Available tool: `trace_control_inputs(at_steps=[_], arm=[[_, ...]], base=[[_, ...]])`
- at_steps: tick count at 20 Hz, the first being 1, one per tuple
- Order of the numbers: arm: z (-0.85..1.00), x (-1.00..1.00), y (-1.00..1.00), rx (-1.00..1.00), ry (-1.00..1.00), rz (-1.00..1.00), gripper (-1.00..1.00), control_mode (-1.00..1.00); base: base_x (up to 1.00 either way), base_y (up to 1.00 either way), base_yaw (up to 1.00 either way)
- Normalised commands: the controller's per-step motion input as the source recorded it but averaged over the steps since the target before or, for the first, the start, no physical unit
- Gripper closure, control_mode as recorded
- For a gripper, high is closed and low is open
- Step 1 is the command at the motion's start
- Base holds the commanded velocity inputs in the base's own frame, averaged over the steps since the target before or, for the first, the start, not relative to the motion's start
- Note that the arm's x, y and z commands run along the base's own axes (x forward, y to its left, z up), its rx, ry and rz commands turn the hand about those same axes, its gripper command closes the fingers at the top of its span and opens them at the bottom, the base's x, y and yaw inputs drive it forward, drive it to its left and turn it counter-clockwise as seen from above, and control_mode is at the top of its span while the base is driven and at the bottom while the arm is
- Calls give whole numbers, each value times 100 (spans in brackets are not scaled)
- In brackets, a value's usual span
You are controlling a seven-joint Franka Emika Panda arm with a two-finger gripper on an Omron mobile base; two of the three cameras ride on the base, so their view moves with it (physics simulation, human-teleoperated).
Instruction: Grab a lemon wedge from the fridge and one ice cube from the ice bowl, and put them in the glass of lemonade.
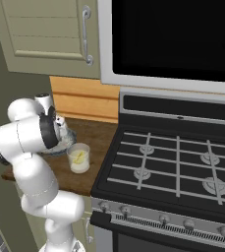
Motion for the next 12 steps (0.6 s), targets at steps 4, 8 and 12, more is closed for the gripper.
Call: trace_control_inputs(at_steps=[4,8,12], arm=[[-36,0,5,0,0,3,-100,-100],[-35,0,1,0,0,4,-100,-100],[-31,3,1,0,0,5,-100,-100]], base=[[0,0,0],[0,0,0],[0,0,0]])
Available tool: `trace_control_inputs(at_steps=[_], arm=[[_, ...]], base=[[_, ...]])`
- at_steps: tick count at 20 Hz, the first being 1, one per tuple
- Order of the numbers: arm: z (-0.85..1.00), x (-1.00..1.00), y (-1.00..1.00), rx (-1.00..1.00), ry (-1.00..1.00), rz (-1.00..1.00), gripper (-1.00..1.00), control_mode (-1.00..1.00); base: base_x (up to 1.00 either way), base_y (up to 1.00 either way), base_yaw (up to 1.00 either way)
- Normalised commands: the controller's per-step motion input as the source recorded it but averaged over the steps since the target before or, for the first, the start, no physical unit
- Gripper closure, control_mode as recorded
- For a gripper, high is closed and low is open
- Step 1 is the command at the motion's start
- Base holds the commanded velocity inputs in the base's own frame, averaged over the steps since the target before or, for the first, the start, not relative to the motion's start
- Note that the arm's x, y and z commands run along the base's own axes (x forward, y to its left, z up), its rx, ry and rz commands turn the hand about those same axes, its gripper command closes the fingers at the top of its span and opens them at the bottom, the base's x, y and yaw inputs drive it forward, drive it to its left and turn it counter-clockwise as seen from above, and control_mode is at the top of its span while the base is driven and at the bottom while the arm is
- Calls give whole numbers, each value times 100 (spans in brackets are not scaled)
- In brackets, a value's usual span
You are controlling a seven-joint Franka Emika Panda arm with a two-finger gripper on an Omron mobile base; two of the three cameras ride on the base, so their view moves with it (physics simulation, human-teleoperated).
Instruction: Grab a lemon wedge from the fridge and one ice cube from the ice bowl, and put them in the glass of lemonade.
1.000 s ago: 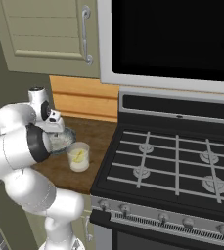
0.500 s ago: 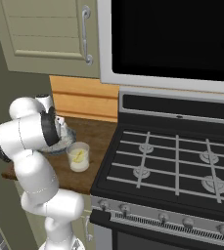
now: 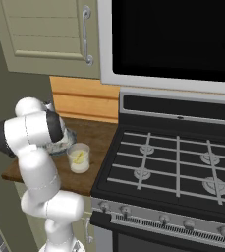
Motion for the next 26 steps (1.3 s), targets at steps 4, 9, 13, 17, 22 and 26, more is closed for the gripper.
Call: trace_control_inputs(at_steps=[4,9,13,17,22,26], arm=[[-9,4,0,0,0,7,-100,-100],[-2,27,-1,0,-5,9,-100,-100],[-7,34,-12,0,-8,11,-100,-100],[-4,-6,-33,0,-1,1,-100,-100],[-1,0,-9,0,0,3,-100,-100],[0,0,13,0,0,0,-100,-100]], base=[[0,0,0],[0,0,0],[0,0,0],[0,0,0],[0,0,0],[0,0,0]])
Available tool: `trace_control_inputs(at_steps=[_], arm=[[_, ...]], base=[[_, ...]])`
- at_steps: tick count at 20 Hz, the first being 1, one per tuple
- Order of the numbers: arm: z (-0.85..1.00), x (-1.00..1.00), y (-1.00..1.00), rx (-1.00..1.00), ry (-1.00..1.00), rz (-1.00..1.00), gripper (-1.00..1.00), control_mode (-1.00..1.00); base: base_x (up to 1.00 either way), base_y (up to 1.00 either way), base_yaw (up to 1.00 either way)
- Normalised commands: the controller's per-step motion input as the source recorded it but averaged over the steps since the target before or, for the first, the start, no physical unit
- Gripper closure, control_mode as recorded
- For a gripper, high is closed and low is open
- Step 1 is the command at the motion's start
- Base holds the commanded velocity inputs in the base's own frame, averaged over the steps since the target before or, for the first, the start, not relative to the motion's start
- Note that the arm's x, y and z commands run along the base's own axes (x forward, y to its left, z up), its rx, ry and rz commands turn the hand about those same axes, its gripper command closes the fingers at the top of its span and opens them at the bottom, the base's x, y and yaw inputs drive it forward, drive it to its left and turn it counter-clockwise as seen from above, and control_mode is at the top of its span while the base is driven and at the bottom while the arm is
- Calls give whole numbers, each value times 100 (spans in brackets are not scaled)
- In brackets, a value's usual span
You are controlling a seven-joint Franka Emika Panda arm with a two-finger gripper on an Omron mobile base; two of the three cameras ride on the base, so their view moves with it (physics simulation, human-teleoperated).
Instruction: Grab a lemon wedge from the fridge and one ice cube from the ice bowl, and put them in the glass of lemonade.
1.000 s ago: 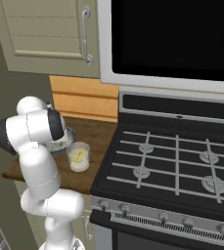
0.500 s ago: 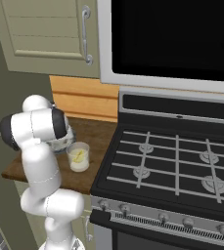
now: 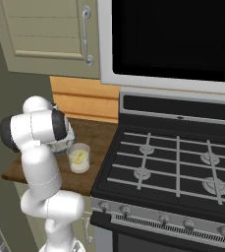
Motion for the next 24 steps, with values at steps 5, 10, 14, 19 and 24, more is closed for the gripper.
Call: trace_control_inputs(at_steps=[5,10,14,19,24], arm=[[0,0,19,0,0,0,-100,-100],[-3,-15,1,0,0,0,-100,-100],[0,-12,0,1,0,0,-100,-100],[-1,-2,0,1,0,0,-100,-100],[0,-9,0,1,-4,0,-100,-100]], base=[[0,0,0],[0,0,0],[0,0,0],[0,0,0],[0,0,0]])
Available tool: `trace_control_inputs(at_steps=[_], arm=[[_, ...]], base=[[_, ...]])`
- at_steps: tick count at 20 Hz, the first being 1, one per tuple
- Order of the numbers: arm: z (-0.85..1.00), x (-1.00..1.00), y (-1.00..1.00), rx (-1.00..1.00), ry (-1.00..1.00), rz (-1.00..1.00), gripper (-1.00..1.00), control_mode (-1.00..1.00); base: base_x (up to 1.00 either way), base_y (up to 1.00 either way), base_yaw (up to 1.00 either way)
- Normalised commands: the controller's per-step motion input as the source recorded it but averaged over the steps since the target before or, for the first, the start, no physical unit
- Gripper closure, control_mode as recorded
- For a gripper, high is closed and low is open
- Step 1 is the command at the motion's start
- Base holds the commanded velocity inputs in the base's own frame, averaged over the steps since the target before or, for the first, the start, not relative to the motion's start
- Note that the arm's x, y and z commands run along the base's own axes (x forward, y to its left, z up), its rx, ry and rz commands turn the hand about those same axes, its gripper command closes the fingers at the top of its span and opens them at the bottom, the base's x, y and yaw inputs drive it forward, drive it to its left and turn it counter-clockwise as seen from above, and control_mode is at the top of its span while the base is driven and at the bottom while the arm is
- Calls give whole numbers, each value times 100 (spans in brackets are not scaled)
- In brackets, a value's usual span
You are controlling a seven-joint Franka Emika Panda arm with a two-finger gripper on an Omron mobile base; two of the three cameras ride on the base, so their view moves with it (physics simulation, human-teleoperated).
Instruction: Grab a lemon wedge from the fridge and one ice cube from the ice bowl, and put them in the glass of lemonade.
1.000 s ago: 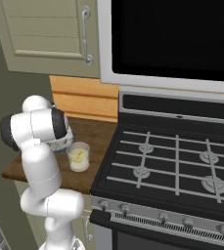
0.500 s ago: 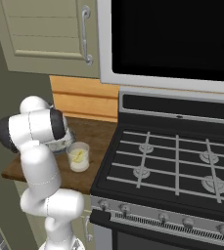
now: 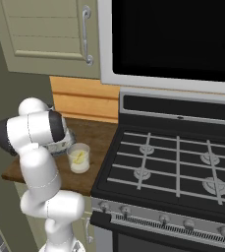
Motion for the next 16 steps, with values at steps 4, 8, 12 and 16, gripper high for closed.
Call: trace_control_inputs(at_steps=[4,8,12,16], arm=[[0,-3,0,0,-6,0,-100,-100],[0,-7,0,0,-8,0,-100,-100],[-3,-10,0,0,-4,0,-100,-100],[-29,-12,0,2,0,0,-100,-100]], base=[[0,0,0],[0,0,0],[0,0,0],[0,0,0]])
